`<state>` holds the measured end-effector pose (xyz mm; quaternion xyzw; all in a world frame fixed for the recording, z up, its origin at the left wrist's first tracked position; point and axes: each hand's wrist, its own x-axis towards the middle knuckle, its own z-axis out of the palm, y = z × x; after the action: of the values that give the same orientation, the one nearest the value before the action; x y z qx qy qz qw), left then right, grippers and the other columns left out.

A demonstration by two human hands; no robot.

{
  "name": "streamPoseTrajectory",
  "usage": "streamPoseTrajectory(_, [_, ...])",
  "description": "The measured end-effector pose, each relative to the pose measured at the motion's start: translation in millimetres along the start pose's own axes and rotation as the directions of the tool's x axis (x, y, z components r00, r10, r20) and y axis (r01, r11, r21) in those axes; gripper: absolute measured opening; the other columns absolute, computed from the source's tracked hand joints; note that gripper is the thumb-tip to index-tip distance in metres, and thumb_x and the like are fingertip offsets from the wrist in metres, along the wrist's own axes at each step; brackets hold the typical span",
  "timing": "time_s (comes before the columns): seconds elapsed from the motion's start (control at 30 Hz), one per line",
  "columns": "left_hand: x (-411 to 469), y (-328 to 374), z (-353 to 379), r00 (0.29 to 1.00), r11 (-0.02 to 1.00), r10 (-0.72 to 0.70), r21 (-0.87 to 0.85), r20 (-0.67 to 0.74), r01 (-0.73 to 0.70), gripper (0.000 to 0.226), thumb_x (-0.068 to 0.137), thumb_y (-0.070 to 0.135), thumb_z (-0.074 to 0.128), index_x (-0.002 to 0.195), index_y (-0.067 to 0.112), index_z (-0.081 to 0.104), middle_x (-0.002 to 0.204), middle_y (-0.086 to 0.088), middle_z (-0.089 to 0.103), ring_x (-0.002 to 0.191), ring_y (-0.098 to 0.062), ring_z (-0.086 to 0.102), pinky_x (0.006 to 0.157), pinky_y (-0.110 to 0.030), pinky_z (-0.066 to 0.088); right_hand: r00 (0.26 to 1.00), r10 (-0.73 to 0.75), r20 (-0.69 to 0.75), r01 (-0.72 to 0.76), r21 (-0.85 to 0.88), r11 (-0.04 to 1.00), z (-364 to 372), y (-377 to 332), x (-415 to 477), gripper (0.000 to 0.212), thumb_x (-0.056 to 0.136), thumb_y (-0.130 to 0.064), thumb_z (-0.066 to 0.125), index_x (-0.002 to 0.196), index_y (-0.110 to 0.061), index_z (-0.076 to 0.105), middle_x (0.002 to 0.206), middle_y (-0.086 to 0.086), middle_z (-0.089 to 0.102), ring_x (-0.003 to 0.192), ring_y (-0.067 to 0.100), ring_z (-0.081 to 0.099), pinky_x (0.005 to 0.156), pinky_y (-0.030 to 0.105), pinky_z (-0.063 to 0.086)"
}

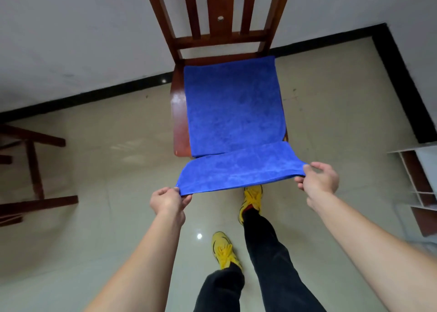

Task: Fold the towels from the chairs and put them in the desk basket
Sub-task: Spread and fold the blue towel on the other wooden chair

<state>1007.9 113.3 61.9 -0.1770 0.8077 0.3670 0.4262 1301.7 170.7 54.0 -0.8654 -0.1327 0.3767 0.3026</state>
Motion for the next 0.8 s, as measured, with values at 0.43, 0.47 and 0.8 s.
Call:
streamPoseTrajectory(0.43, [-45.6, -60.3, -75.8, 0.992, 0.965, 0.120, 0.231, 0.048, -0.128, 0.011, 0.089, -0.002, 0.048, 0.085, 0.008, 0.049, 0.067, -0.013, 0.059, 0.043, -0.020, 0.051, 0.044, -0.025, 0.040, 0.997, -0.065, -0.051, 0.061, -0.072, 0.996, -96.5, 55.1, -54.2, 0.007, 0.083, -0.009, 0.061, 0.082, -0.013, 0.066, 0.056, 0.004, 0.061, 0.029, 0.002, 0.046, 0.049, 0.025, 0.046])
streamPoseTrajectory(0.47, [-46.8, -61.2, -75.9, 0.990, 0.962, 0.130, 0.236, 0.047, -0.137, 0.011, 0.089, -0.002, 0.049, 0.085, 0.007, 0.050, 0.066, -0.013, 0.058, 0.043, -0.020, 0.049, 0.044, -0.025, 0.039, 0.995, -0.079, -0.066, 0.076, -0.045, 0.996, -98.6, 53.0, -56.4, 0.007, 0.083, -0.008, 0.060, 0.084, -0.012, 0.066, 0.056, 0.004, 0.061, 0.031, 0.002, 0.047, 0.048, 0.025, 0.045])
streamPoseTrajectory(0.8, [-50.0, -58.4, -84.3, 0.978, 0.926, 0.197, 0.340, -0.069, -0.163, 0.003, 0.078, 0.004, 0.057, 0.078, 0.006, 0.055, 0.061, -0.011, 0.057, 0.043, -0.023, 0.050, 0.049, -0.025, 0.039, 0.989, -0.144, -0.043, 0.142, -0.047, 0.989, -117.7, 53.1, -91.2, 0.017, 0.082, -0.008, 0.055, 0.070, -0.020, 0.060, 0.059, 0.000, 0.063, 0.049, 0.014, 0.062, 0.065, 0.040, 0.054])
